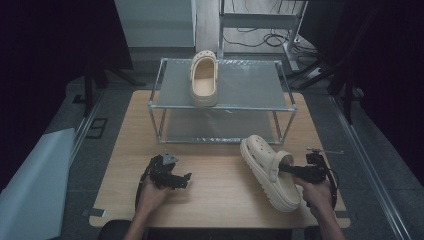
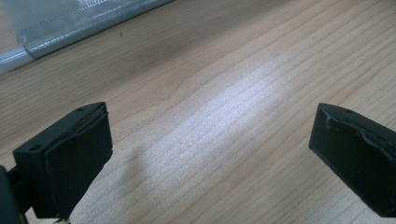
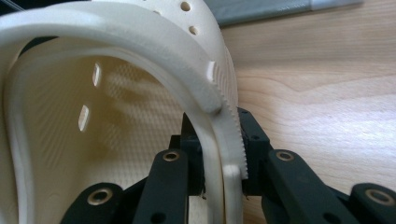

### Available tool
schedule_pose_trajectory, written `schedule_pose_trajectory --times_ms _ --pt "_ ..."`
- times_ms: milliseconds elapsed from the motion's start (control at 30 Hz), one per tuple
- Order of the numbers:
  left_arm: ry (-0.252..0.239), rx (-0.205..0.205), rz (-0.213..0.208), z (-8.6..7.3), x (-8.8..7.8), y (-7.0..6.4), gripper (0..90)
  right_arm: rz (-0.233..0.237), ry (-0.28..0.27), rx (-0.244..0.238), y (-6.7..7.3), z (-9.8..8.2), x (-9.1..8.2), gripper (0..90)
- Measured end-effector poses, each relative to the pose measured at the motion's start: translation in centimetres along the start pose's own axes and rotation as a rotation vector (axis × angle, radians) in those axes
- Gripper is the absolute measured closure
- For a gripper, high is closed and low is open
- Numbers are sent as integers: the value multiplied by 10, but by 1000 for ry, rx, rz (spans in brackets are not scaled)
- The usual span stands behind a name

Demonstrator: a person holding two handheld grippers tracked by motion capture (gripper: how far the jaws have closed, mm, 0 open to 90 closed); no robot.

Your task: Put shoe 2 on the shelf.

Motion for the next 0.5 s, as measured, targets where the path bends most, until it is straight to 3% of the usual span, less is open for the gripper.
schedule_pose_trajectory --times_ms 500 --pt "14 4 -9 -3 4 -4 0 112 -39 71 24 26 -18 765"
Point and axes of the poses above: each handheld gripper's, and its own axes: x roughly forward along the jaws, z roughly out of its top, y roughly to its left, the point moved 2 cm from there along x, roughly forward along the jaws, and after that the axes turned 10 degrees about -y, right-handed, at the moved point
